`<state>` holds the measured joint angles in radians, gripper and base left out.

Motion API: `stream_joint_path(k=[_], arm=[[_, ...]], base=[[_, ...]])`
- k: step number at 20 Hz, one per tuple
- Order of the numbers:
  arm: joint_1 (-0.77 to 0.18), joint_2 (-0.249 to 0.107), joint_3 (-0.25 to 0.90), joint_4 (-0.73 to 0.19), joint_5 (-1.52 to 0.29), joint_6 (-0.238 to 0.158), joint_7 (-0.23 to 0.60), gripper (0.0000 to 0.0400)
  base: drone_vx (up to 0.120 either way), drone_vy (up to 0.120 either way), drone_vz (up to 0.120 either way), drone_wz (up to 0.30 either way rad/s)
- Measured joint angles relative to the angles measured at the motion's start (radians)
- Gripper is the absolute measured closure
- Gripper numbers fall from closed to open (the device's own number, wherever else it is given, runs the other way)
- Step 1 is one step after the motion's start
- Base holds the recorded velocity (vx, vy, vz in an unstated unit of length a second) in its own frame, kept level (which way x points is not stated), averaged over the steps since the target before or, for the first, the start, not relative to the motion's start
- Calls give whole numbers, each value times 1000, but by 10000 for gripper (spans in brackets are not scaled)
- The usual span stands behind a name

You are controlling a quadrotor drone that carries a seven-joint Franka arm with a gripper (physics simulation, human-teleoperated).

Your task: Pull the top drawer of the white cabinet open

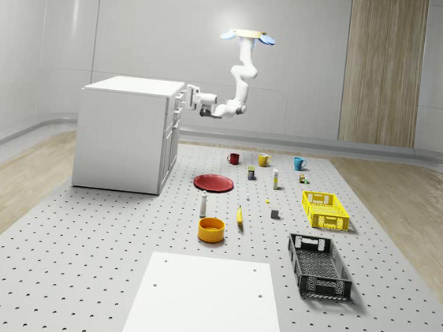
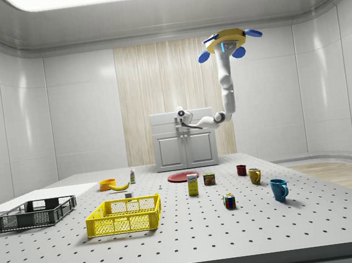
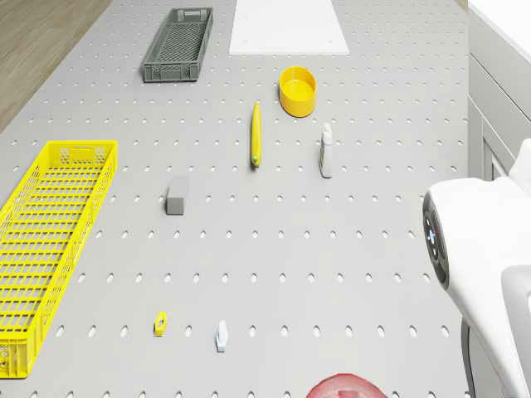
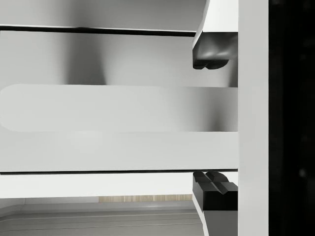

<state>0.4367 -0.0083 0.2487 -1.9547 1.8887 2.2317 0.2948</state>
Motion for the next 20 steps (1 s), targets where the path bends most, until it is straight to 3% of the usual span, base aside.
stream_joint_path(k=[5,20], arm=[[50,9,-40,11,1,8,-1,95],[-402,18,440,24,-2,16,5,100]], base=[[0,0,0,0],[0,0,0,0]])
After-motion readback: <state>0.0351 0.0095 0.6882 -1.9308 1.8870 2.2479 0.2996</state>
